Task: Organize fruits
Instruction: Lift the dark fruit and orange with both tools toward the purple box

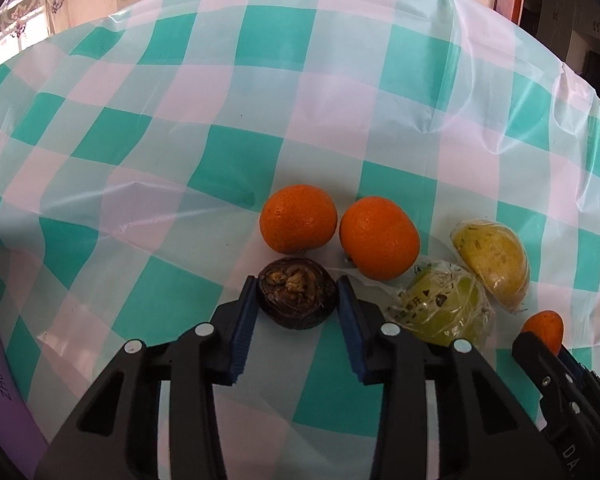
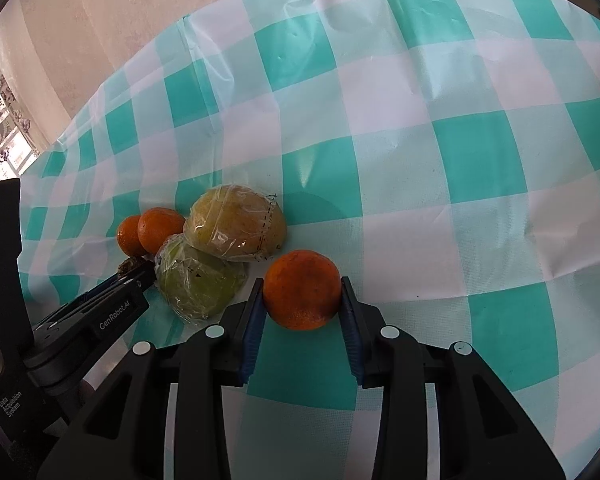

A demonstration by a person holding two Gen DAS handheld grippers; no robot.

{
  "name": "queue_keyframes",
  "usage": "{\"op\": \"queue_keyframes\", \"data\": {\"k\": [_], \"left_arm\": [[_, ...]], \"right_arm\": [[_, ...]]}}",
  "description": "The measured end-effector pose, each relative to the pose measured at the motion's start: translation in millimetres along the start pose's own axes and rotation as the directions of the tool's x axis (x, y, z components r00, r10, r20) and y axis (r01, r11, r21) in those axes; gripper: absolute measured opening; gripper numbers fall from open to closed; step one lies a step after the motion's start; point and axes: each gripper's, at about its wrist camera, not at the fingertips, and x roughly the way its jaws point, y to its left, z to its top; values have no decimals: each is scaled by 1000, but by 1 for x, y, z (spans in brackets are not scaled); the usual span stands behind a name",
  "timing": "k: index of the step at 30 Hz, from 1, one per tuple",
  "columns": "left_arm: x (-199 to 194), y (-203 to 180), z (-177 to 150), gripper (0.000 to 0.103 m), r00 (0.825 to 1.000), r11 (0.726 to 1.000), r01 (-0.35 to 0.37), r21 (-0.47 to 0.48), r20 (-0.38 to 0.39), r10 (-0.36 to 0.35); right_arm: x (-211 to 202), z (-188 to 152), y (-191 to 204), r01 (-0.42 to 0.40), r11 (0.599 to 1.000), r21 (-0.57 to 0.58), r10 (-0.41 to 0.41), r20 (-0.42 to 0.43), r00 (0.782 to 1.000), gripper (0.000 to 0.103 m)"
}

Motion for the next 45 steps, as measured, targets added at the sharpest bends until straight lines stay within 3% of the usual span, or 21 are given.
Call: {"op": "queue_keyframes", "data": {"k": [2, 5, 15, 21, 27, 35, 45], "left_arm": [[-4, 16, 1, 39, 996, 994, 84, -75, 18, -83], [-11, 29, 0, 39, 990, 982, 132, -132, 57, -125], [-22, 33, 1, 39, 978, 968, 198, -154, 95, -184], [-42, 51, -34, 39, 971, 950, 234, -208, 96, -218], [-87, 42, -90, 39, 963, 955, 266, -129, 79, -258], [-142, 60, -164, 39, 959, 963, 269, -28, 96, -265], [-150, 78, -174, 39, 935, 937, 344, -57, 113, -336]], "right_arm": [[2, 1, 0, -1, 1000, 2, 1, 0, 1000, 36], [1, 1, -1, -7, 1000, 8, 7, 2, 1000, 36], [-1, 1, -14, -66, 996, 60, 65, 9, 998, 36], [-2, 0, -13, -64, 996, 64, 63, 12, 998, 36], [-3, 0, -12, -62, 996, 63, 61, 11, 998, 36], [-6, -2, -12, -58, 996, 68, 56, 29, 998, 36], [-24, -26, -5, 33, 995, 95, -37, 38, 999, 36]]}}
